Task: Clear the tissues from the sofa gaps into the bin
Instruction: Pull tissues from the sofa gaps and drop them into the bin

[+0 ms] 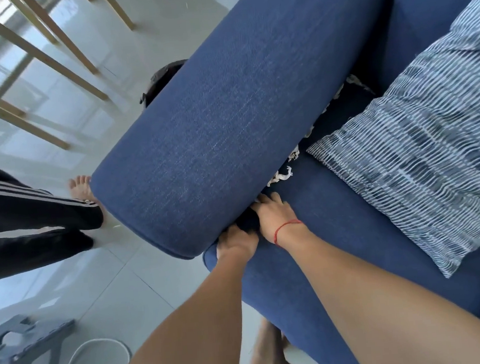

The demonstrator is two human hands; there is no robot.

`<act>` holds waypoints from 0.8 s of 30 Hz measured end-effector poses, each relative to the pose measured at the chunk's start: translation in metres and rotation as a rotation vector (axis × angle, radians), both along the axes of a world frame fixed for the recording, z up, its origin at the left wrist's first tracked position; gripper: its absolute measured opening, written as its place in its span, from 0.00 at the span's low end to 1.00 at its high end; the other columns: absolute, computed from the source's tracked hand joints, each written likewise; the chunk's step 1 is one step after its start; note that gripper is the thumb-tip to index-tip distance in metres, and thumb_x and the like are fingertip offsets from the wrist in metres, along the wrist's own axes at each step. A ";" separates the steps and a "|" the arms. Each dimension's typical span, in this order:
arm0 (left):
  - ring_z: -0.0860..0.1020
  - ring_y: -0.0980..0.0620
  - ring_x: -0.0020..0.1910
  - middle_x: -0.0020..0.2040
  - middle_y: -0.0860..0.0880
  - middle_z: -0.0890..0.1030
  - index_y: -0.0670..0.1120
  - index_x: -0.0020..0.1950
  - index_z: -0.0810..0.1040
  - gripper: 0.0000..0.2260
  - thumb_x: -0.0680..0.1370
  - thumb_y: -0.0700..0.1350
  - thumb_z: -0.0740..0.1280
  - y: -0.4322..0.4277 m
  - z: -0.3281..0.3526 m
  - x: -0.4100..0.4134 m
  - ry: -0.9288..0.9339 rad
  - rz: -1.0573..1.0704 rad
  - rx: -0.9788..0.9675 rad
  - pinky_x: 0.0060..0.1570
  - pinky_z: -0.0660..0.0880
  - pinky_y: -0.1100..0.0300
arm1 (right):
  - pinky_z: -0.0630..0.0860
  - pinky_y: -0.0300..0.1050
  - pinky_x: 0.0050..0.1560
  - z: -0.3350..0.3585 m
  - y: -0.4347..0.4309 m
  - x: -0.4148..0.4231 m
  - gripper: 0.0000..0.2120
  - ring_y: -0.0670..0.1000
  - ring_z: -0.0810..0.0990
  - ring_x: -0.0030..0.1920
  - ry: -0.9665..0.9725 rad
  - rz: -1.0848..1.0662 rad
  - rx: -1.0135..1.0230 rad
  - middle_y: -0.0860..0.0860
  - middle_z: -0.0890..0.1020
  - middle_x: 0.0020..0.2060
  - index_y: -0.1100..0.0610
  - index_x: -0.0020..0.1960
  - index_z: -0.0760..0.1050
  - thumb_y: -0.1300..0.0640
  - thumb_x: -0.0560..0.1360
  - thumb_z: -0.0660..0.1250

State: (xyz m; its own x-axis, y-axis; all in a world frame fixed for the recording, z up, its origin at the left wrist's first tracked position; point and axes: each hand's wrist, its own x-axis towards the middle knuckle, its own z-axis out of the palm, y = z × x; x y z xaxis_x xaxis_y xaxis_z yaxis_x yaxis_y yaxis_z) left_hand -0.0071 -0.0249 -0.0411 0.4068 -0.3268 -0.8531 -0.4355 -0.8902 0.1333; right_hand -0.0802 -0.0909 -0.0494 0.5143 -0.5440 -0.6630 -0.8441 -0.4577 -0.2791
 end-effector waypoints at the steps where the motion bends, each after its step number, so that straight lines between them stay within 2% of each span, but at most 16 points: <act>1: 0.70 0.43 0.70 0.71 0.44 0.71 0.45 0.74 0.65 0.23 0.80 0.50 0.58 0.003 0.001 0.002 -0.007 0.011 -0.007 0.66 0.66 0.56 | 0.69 0.54 0.64 0.002 -0.002 -0.003 0.29 0.58 0.64 0.68 -0.016 -0.005 0.005 0.52 0.65 0.73 0.54 0.74 0.62 0.68 0.75 0.56; 5: 0.69 0.42 0.70 0.72 0.44 0.69 0.48 0.76 0.62 0.24 0.80 0.46 0.59 0.013 0.008 0.008 -0.029 -0.055 -0.063 0.67 0.66 0.54 | 0.74 0.54 0.62 0.013 -0.004 -0.013 0.30 0.59 0.67 0.68 -0.088 -0.006 0.008 0.54 0.69 0.71 0.55 0.73 0.66 0.73 0.74 0.55; 8: 0.72 0.41 0.66 0.67 0.43 0.75 0.48 0.71 0.70 0.20 0.79 0.42 0.58 0.019 0.016 0.008 -0.051 -0.104 -0.123 0.65 0.69 0.54 | 0.76 0.54 0.59 0.021 -0.002 -0.023 0.28 0.59 0.71 0.65 -0.119 -0.051 0.012 0.56 0.74 0.66 0.56 0.70 0.70 0.74 0.74 0.55; 9: 0.75 0.39 0.60 0.59 0.42 0.79 0.48 0.63 0.77 0.16 0.78 0.41 0.58 0.021 0.019 0.006 -0.049 -0.098 -0.181 0.59 0.72 0.55 | 0.77 0.53 0.57 0.026 -0.001 -0.027 0.25 0.59 0.73 0.63 -0.126 -0.084 0.016 0.56 0.76 0.63 0.55 0.68 0.73 0.72 0.75 0.55; 10: 0.75 0.37 0.48 0.46 0.42 0.80 0.46 0.50 0.79 0.10 0.77 0.39 0.58 0.022 0.024 0.005 -0.046 -0.089 -0.247 0.47 0.73 0.56 | 0.78 0.52 0.55 0.031 0.000 -0.031 0.22 0.59 0.76 0.60 -0.138 -0.134 0.017 0.56 0.78 0.61 0.54 0.65 0.75 0.69 0.76 0.56; 11: 0.70 0.40 0.39 0.34 0.46 0.74 0.45 0.38 0.74 0.08 0.75 0.38 0.58 0.023 0.032 0.003 -0.048 -0.076 -0.307 0.37 0.68 0.58 | 0.78 0.51 0.53 0.039 0.000 -0.034 0.17 0.58 0.78 0.58 -0.146 -0.188 0.014 0.55 0.79 0.58 0.54 0.60 0.78 0.66 0.77 0.58; 12: 0.67 0.45 0.35 0.31 0.49 0.68 0.45 0.35 0.69 0.09 0.75 0.38 0.59 0.022 0.041 0.000 -0.053 -0.060 -0.359 0.32 0.64 0.60 | 0.79 0.50 0.51 0.048 -0.001 -0.037 0.13 0.57 0.79 0.54 -0.159 -0.240 0.007 0.54 0.80 0.55 0.55 0.56 0.79 0.64 0.78 0.58; 14: 0.73 0.48 0.37 0.36 0.52 0.73 0.46 0.43 0.76 0.06 0.77 0.39 0.61 0.019 0.065 -0.004 -0.050 0.017 -0.437 0.35 0.69 0.62 | 0.77 0.47 0.46 0.071 -0.003 -0.041 0.09 0.55 0.79 0.48 -0.183 -0.325 -0.011 0.53 0.81 0.52 0.54 0.51 0.77 0.62 0.78 0.59; 16: 0.76 0.48 0.40 0.43 0.51 0.78 0.46 0.51 0.77 0.06 0.78 0.40 0.60 0.013 0.087 -0.007 -0.028 0.077 -0.488 0.38 0.74 0.59 | 0.74 0.46 0.42 0.098 -0.005 -0.044 0.08 0.54 0.76 0.44 -0.224 -0.383 -0.042 0.53 0.81 0.51 0.54 0.53 0.75 0.61 0.79 0.58; 18: 0.74 0.51 0.36 0.42 0.50 0.78 0.49 0.53 0.74 0.07 0.79 0.41 0.57 0.006 0.112 -0.009 0.011 0.141 -0.546 0.35 0.73 0.59 | 0.72 0.46 0.41 0.126 -0.008 -0.044 0.10 0.56 0.77 0.46 -0.255 -0.425 -0.073 0.55 0.81 0.52 0.55 0.58 0.72 0.62 0.79 0.57; 20: 0.74 0.50 0.38 0.45 0.49 0.79 0.50 0.59 0.71 0.10 0.79 0.41 0.58 -0.003 0.139 -0.009 0.005 0.202 -0.612 0.36 0.72 0.59 | 0.71 0.47 0.42 0.155 -0.012 -0.043 0.14 0.59 0.79 0.50 -0.264 -0.442 -0.098 0.56 0.80 0.51 0.54 0.61 0.71 0.65 0.78 0.57; 22: 0.78 0.49 0.45 0.50 0.48 0.82 0.47 0.63 0.72 0.13 0.79 0.41 0.60 -0.014 0.168 -0.005 -0.028 0.210 -0.656 0.40 0.72 0.59 | 0.71 0.47 0.41 0.183 -0.019 -0.041 0.09 0.61 0.77 0.47 -0.287 -0.460 -0.104 0.57 0.79 0.46 0.55 0.51 0.74 0.63 0.78 0.56; 24: 0.78 0.50 0.47 0.51 0.47 0.82 0.45 0.58 0.77 0.09 0.78 0.40 0.63 -0.026 0.198 0.001 -0.057 0.195 -0.689 0.44 0.73 0.60 | 0.73 0.48 0.43 0.213 -0.025 -0.036 0.10 0.61 0.78 0.47 -0.339 -0.502 -0.106 0.58 0.80 0.45 0.56 0.48 0.75 0.58 0.79 0.55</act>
